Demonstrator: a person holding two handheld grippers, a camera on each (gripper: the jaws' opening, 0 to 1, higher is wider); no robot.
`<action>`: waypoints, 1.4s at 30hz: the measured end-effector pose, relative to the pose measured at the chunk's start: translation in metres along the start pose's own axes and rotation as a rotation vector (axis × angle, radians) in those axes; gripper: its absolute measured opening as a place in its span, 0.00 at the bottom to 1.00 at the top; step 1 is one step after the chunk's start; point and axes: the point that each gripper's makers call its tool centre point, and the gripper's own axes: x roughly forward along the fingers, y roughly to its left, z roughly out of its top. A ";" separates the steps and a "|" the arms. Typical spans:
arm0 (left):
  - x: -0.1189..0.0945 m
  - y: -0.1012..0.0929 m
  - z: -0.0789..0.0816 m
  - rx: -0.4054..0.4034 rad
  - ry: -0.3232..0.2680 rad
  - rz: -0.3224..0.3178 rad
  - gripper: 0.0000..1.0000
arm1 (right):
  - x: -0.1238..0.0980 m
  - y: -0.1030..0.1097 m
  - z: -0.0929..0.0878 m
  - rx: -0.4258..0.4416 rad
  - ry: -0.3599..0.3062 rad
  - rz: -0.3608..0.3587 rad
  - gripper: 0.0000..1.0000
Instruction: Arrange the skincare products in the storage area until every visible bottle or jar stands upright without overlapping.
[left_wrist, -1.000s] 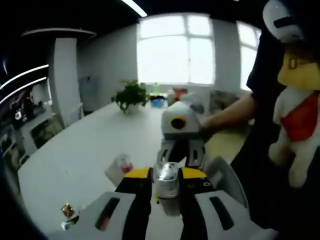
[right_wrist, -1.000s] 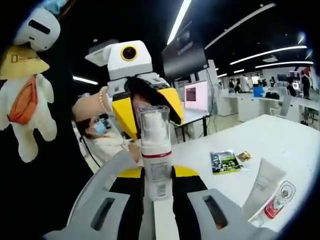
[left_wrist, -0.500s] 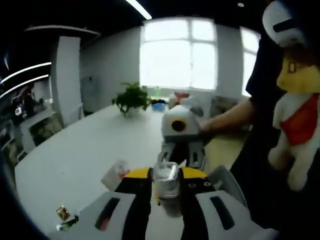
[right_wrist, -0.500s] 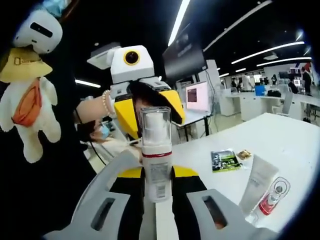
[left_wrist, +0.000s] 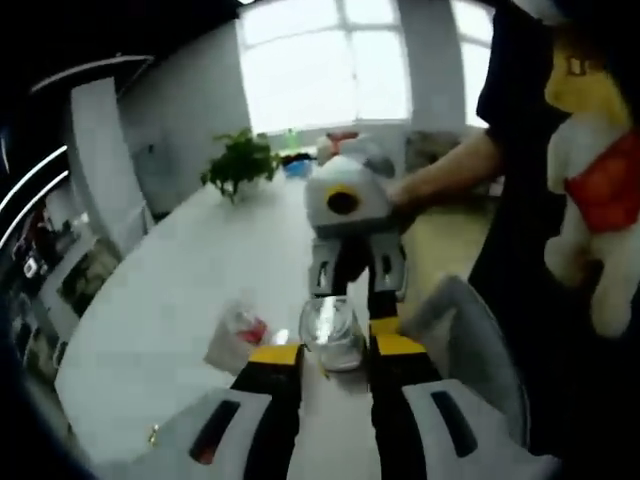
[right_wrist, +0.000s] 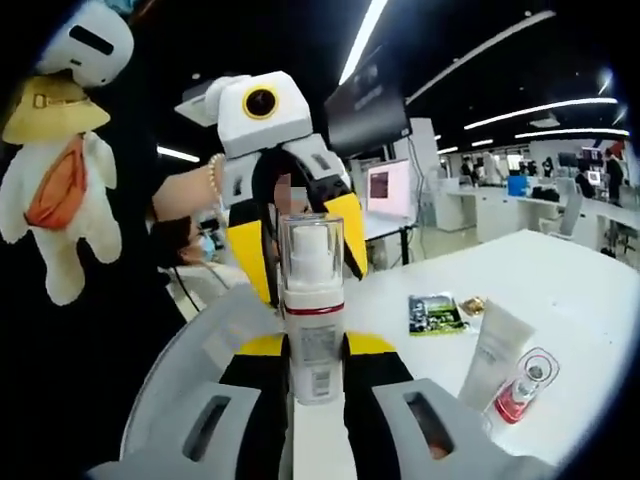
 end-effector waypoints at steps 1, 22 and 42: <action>0.001 0.000 0.000 0.001 0.003 -0.004 0.26 | 0.000 -0.001 -0.001 -0.001 0.002 -0.001 0.19; 0.047 0.003 -0.034 0.044 0.077 -0.082 0.23 | -0.006 -0.026 -0.056 0.052 0.118 -0.137 0.22; 0.089 0.012 -0.077 -0.034 0.084 -0.106 0.22 | -0.023 -0.035 -0.089 0.199 0.120 -0.221 0.37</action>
